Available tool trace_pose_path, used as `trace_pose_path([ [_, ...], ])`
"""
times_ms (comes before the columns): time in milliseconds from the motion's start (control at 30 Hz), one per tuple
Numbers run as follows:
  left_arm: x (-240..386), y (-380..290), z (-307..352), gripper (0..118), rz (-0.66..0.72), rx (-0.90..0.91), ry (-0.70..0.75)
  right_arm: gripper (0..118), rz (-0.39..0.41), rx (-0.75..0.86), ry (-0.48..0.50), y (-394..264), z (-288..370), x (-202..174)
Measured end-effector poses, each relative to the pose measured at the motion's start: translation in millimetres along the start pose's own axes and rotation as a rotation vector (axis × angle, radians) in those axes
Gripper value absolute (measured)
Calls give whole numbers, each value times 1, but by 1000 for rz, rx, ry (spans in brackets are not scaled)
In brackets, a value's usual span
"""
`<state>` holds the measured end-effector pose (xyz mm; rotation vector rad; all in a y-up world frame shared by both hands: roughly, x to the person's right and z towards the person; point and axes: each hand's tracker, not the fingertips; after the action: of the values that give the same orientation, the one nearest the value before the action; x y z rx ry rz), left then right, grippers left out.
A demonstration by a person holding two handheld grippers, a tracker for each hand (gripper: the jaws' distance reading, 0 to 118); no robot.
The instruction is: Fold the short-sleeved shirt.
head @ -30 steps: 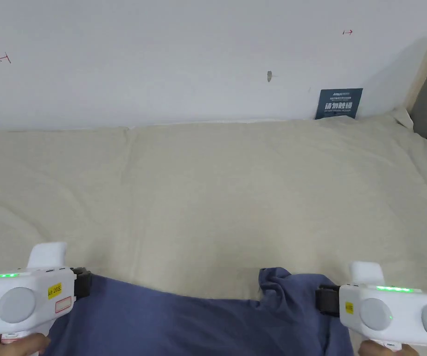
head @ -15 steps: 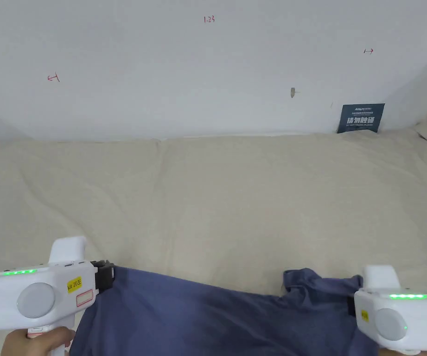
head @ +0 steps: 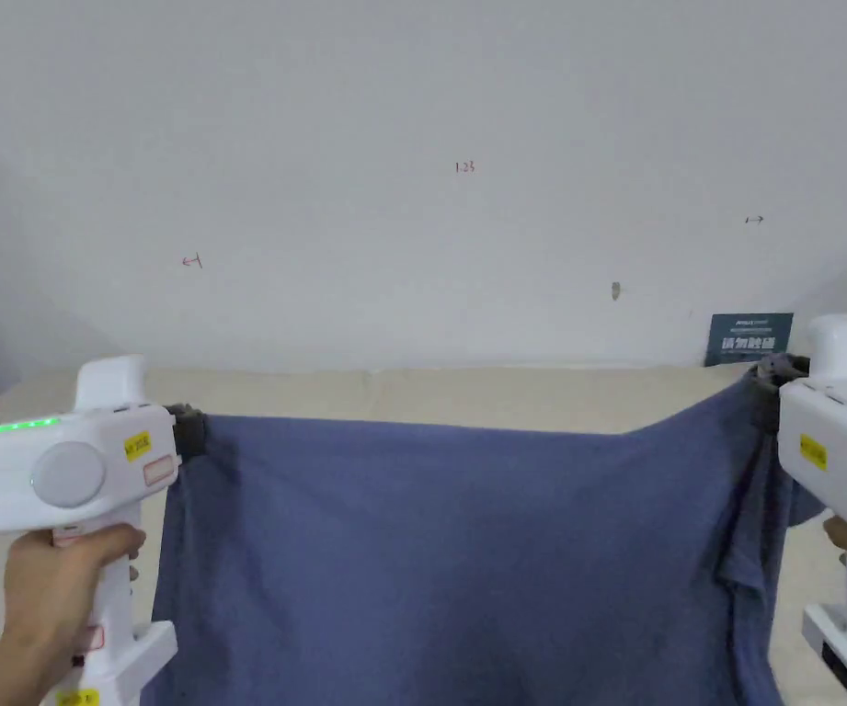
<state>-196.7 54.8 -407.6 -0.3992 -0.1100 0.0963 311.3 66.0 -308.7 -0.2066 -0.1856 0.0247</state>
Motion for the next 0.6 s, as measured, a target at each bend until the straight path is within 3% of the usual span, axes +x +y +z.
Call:
trace_pose_path([
  [267, 11, 121, 14, 4, -20, 192, 47, 2, -5, 203, 15, 108, -17, -9],
  [600, 14, 167, -24, 4, -29, 252, 68, 2, -57, 278, 42, 157, -64, -4],
])
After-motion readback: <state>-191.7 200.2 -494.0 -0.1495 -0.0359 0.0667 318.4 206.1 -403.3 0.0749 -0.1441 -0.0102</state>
